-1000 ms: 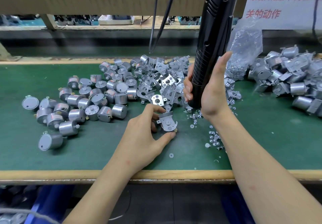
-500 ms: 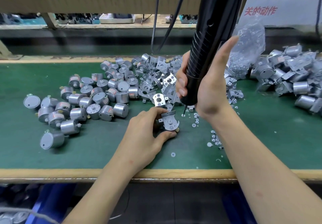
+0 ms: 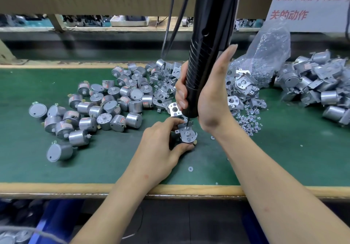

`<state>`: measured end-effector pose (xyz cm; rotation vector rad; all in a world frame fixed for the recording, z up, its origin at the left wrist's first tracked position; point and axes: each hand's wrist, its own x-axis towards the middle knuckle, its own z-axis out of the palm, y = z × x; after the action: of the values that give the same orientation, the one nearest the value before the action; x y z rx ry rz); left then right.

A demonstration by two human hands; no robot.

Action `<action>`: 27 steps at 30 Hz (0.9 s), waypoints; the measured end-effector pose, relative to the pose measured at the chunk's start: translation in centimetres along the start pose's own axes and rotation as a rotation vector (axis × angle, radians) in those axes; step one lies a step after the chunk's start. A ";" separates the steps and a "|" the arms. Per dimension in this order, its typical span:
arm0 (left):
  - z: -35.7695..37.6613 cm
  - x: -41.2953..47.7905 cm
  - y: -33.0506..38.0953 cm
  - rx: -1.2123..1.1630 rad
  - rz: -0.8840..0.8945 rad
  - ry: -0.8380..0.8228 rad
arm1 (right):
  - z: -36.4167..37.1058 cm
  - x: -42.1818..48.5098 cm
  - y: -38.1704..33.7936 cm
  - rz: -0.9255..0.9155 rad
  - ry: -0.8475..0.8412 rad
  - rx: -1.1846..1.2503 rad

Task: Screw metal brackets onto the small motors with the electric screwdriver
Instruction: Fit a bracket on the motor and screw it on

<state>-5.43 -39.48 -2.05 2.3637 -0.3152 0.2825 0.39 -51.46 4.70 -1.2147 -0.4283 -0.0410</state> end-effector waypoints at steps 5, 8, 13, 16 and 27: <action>0.0 0.0 0.0 0.000 0.012 0.011 | 0.1 0.0 0.1 0.006 0.012 -0.010; 0.1 0.1 -0.1 0.006 0.019 0.013 | 0.1 -0.1 0.1 0.007 0.007 -0.024; 0.1 0.1 0.0 0.010 0.024 0.019 | 0.1 -0.2 0.1 0.016 -0.003 -0.015; 0.0 0.0 0.2 0.013 0.034 0.022 | 0.3 -0.2 0.1 0.042 -0.035 -0.016; 0.2 -0.1 0.3 0.027 0.043 0.059 | 0.8 -0.2 0.2 0.033 0.056 -0.015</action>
<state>-5.59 -39.83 -2.07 2.3726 -0.3366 0.3784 0.04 -50.70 4.63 -1.2319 -0.3595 -0.0503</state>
